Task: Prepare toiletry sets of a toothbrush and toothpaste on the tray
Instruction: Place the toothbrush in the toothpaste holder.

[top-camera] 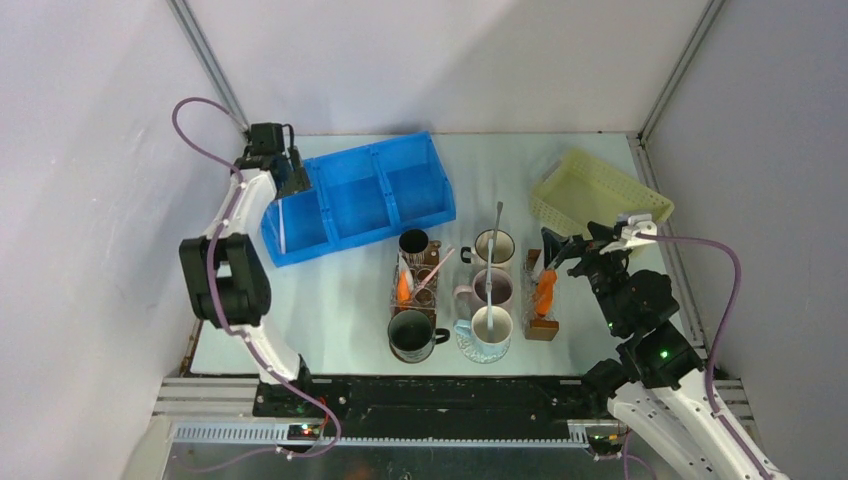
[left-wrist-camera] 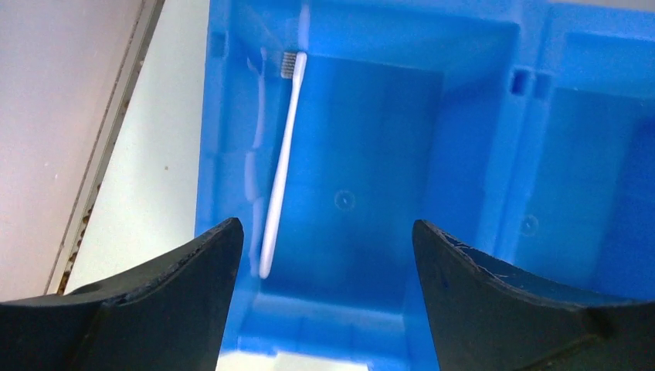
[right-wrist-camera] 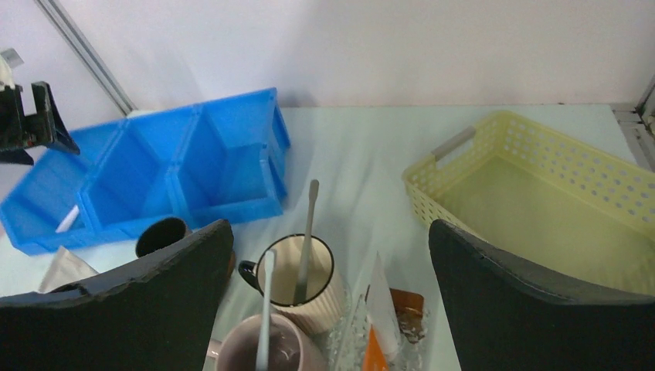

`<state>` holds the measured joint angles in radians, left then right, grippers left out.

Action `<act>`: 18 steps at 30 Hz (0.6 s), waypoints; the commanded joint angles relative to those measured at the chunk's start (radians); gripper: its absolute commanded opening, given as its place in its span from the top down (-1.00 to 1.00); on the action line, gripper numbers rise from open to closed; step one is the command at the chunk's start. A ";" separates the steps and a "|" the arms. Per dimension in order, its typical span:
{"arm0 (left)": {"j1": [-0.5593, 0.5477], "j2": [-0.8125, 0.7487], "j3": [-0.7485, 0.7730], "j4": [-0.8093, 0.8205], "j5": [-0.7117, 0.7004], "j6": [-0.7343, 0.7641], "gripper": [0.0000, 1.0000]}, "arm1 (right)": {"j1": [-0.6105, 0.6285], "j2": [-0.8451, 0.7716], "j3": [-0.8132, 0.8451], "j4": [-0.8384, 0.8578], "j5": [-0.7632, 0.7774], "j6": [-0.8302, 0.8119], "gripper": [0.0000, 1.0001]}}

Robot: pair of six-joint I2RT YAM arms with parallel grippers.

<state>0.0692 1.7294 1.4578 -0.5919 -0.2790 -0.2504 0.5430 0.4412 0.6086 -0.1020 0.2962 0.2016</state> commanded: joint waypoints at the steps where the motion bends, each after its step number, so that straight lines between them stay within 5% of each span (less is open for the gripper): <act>1: 0.038 0.088 0.092 -0.006 0.055 0.040 -0.72 | -0.004 -0.001 0.031 -0.049 0.001 -0.059 -1.00; 18: 0.105 0.323 0.130 0.032 0.155 0.016 -0.65 | -0.003 0.042 0.031 -0.048 -0.023 -0.089 -1.00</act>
<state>0.1455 2.0312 1.5639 -0.5869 -0.1394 -0.2211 0.5426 0.4782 0.6086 -0.1623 0.2844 0.1371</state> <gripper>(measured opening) 0.822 0.998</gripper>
